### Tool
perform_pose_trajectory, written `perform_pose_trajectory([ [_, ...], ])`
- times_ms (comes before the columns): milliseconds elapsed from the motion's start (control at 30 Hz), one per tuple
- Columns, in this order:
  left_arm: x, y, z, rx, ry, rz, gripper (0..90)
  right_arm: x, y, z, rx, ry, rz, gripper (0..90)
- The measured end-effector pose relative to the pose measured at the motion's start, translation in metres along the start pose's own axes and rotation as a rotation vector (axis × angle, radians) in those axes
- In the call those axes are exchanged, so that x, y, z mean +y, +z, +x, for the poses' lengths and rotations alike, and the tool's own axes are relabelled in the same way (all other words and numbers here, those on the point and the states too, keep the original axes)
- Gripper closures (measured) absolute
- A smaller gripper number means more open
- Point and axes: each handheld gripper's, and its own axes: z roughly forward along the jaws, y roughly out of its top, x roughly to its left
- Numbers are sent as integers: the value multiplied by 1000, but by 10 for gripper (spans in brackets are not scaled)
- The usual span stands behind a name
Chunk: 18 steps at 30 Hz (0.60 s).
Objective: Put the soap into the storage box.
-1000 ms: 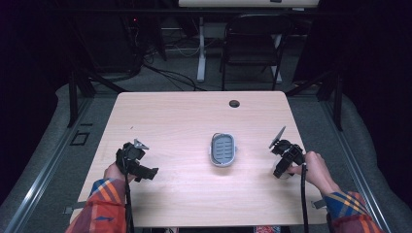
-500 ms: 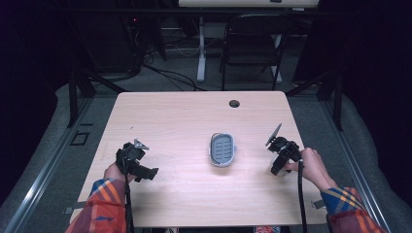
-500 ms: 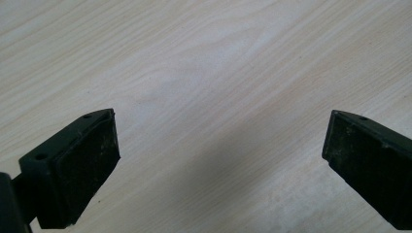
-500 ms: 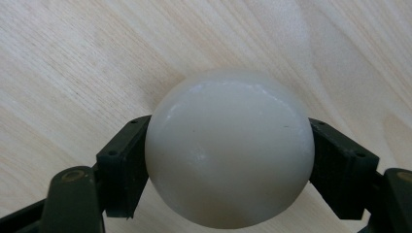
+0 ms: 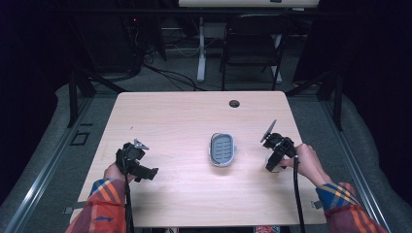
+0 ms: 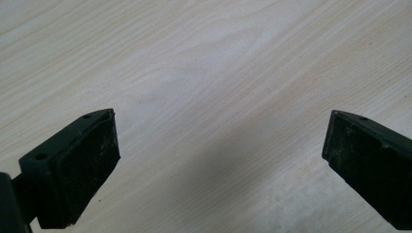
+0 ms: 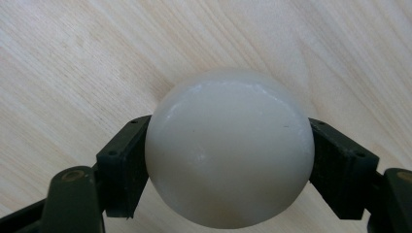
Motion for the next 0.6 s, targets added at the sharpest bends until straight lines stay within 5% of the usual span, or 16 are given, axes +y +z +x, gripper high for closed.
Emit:
perform_pose_trajectory([
  [200, 0, 0, 0, -1, -1, -1, 1, 5, 1, 4, 4, 17, -36, 235],
  [600, 0, 0, 0, -6, -1, 1, 1, 18, -4, 3, -3, -32, 2, 235],
])
